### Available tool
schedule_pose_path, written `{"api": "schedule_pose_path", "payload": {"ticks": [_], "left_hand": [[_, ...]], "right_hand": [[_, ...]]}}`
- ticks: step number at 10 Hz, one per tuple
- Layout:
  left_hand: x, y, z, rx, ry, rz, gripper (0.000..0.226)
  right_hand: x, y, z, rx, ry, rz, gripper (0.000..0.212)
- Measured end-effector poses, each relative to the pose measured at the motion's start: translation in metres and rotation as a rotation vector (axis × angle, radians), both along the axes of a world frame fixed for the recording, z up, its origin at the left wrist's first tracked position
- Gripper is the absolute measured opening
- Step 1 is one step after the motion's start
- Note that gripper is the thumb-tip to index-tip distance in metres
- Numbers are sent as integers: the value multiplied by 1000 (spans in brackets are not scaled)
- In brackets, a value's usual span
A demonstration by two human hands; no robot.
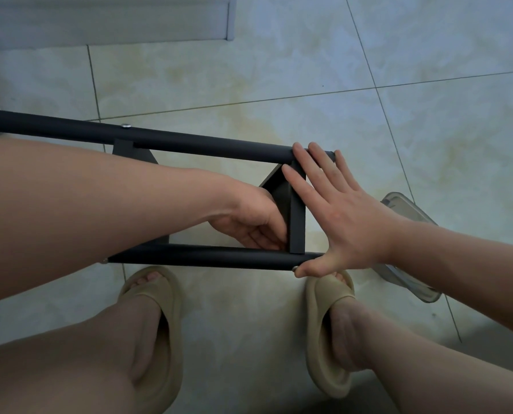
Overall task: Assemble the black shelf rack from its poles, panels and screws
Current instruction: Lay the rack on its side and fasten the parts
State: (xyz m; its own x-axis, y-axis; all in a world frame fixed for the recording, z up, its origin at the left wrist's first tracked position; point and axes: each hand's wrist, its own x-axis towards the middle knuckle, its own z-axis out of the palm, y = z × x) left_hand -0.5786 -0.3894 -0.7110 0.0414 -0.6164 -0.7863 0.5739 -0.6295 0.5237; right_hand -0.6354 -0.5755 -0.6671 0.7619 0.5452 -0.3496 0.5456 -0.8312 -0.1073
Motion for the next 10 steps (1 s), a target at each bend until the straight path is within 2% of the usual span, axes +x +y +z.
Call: {"api": "schedule_pose_path", "payload": {"ticks": [3, 6, 8, 10], "left_hand": [[2, 0, -1, 58, -46, -83, 9], [3, 4, -6, -21, 27, -17, 15], [3, 2, -9, 5, -48, -83, 9], [8, -2, -14, -16, 3, -96, 10]], "right_hand": [[0, 1, 1, 1, 3, -4, 138], [1, 0, -1, 6, 9, -8, 138], [-1, 1, 2, 0, 8, -14, 138], [-2, 3, 3, -11, 21, -21, 140]]}}
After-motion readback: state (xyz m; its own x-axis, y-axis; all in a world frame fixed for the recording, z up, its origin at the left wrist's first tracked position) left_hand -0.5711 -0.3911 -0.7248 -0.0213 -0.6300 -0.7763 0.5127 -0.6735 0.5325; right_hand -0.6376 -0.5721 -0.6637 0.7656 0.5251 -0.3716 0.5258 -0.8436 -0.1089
